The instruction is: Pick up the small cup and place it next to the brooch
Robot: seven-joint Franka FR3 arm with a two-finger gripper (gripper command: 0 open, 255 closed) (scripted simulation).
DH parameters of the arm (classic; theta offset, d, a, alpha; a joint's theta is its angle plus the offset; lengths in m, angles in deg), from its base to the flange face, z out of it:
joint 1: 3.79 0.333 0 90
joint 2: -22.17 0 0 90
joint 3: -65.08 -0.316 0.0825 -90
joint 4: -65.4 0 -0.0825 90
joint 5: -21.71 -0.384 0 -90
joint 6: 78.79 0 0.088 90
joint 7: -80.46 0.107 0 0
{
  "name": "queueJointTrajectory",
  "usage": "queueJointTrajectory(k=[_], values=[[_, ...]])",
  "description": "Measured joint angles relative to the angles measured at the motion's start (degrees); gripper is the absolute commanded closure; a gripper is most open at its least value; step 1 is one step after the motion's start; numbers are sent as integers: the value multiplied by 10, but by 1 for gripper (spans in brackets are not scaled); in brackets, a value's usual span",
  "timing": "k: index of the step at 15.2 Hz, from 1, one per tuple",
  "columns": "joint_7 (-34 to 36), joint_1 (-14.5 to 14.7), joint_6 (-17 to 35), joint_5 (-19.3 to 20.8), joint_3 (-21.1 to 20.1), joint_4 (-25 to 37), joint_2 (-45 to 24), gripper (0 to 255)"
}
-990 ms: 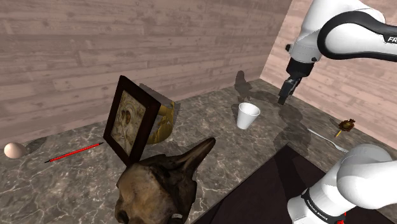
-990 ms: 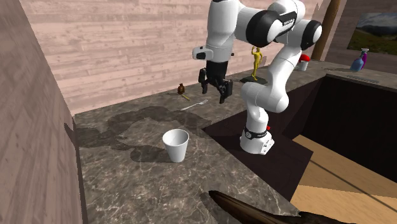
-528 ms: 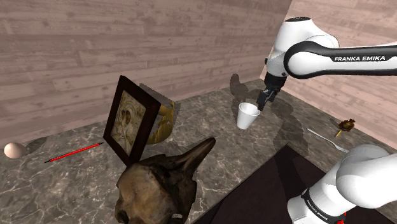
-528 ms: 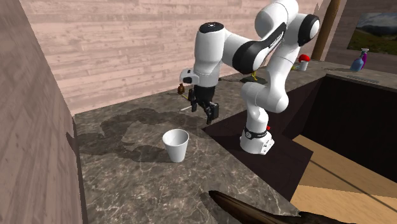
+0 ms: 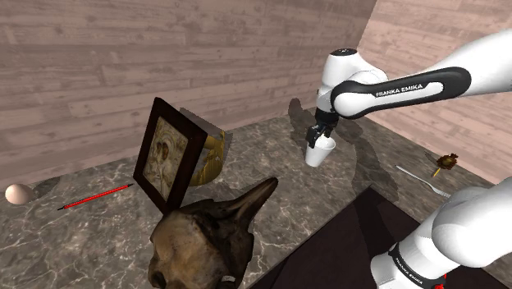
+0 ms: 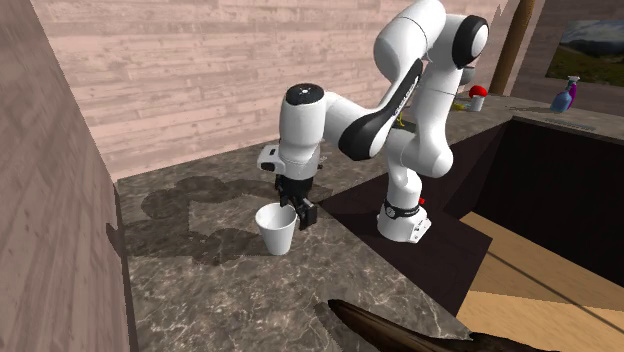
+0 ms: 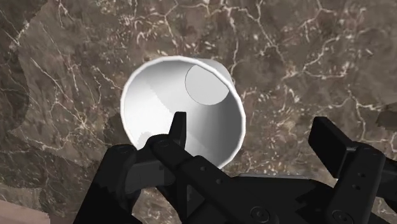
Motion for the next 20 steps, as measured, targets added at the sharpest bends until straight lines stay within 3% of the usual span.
queueJointTrajectory(k=[9, 16, 17, 20], values=[[31, -12, 83, 29, 2, -11, -72, 0], [33, -14, 95, 32, 3, -15, -79, 0], [33, -14, 95, 32, 3, -15, -79, 255], [33, -14, 95, 32, 3, -15, -79, 255]])
